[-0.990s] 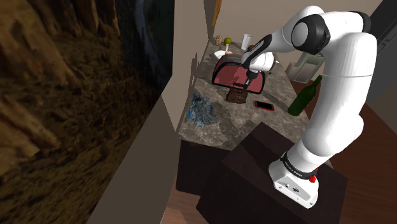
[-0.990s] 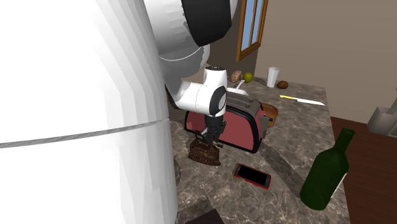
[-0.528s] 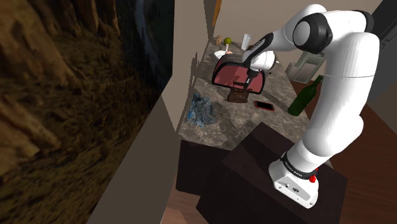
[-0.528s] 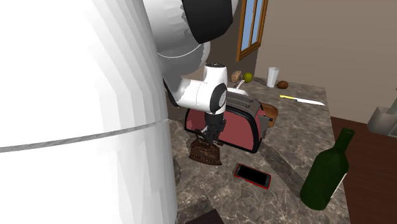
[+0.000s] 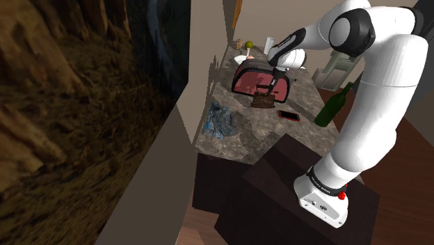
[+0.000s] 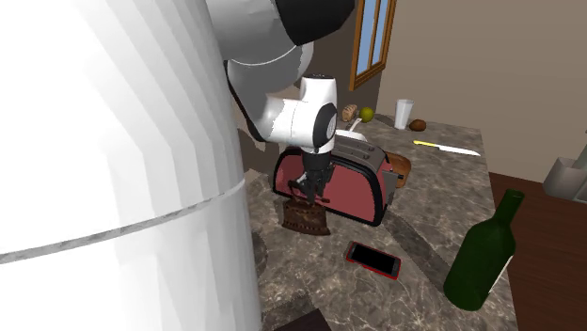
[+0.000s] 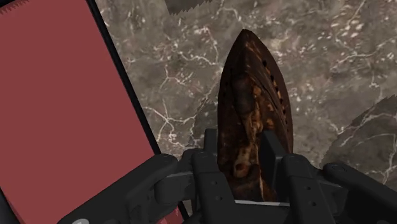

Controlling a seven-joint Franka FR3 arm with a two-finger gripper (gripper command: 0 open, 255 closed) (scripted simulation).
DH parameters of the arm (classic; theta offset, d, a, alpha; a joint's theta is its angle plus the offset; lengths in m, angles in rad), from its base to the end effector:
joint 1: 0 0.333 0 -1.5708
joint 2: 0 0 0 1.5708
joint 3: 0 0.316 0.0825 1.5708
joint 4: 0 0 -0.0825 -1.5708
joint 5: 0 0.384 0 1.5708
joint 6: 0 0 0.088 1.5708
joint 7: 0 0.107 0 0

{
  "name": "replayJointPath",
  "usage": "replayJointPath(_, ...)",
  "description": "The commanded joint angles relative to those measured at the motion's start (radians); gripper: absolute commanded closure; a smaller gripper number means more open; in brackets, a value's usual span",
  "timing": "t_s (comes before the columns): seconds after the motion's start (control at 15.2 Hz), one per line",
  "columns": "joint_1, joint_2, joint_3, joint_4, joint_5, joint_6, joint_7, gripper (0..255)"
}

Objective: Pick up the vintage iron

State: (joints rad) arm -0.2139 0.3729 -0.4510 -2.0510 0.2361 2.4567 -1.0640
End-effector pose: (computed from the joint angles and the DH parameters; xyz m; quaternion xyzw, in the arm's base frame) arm 0.4772 -0.3644 0.2794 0.9911 0.1269 0.0252 0.0315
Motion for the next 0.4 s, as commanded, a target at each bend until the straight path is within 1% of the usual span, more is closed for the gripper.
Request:
replayJointPath(0.0, 0.005, -0.021, -0.008, 0.000, -0.014, -0.018, 0.007, 255)
replayJointPath(0.2, 0.014, -0.049, -0.019, 0.007, -0.034, -0.050, 0.021, 255)
replayJointPath(0.33, 0.014, -0.050, -0.020, 0.007, -0.035, -0.052, 0.022, 255)
